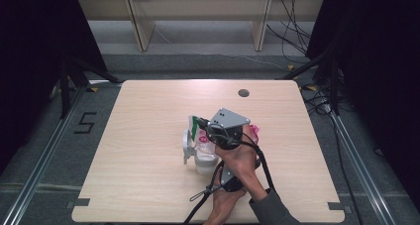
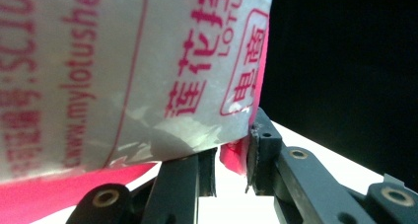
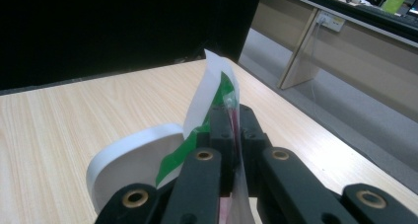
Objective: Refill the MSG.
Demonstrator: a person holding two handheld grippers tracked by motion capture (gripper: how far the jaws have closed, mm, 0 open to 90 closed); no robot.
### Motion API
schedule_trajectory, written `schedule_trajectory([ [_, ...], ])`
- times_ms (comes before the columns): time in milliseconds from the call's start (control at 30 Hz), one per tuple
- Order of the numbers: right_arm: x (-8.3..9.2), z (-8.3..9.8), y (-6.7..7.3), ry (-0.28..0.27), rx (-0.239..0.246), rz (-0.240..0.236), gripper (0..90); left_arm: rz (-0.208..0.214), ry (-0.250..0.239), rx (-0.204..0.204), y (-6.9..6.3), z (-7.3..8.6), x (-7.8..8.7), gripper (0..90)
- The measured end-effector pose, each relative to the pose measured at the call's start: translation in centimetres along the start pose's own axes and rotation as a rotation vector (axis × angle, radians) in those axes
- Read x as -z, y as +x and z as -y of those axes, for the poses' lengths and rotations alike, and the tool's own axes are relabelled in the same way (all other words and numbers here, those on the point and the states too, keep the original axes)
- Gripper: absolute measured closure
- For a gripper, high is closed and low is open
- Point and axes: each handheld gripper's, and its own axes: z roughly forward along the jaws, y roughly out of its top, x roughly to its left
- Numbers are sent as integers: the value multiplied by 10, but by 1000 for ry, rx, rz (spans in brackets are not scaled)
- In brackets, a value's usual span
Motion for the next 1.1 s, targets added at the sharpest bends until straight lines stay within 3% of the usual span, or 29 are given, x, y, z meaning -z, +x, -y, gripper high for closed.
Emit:
schedule_trajectory([
  [300, 0, 0, 1, 0, -3, 3, 893, -1, 1, 0, 0, 0, 0, 763],
  [400, -1, 1, 0, 10, -2, -1, 893, 10, -11, 34, 0, -1, 1, 762],
  [433, -1, 0, 1, 6, 4, 1, 893, 11, 1, 27, -1, -2, 3, 762],
  [500, -1, -2, 3, 7, 28, 5, 893, -2, -25, 27, -2, -2, 1, 761],
  [633, -2, 0, 2, 8, 18, 8, 893, -10, -15, 15, -1, 1, 0, 762],
  [800, -1, 0, 2, 3, 3, 4, 893, 12, -4, 12, 0, 0, 1, 762],
  [933, 1, -2, 4, 4, 19, 2, 893, -8, -28, 8, -1, -1, 1, 762],
  [967, 0, -2, 4, 6, 19, -1, 893, -14, -12, 6, -1, -1, 2, 762],
  [1100, -1, -1, 3, 10, 16, -1, 893, 7, -9, 2, -1, 0, 2, 761],
])
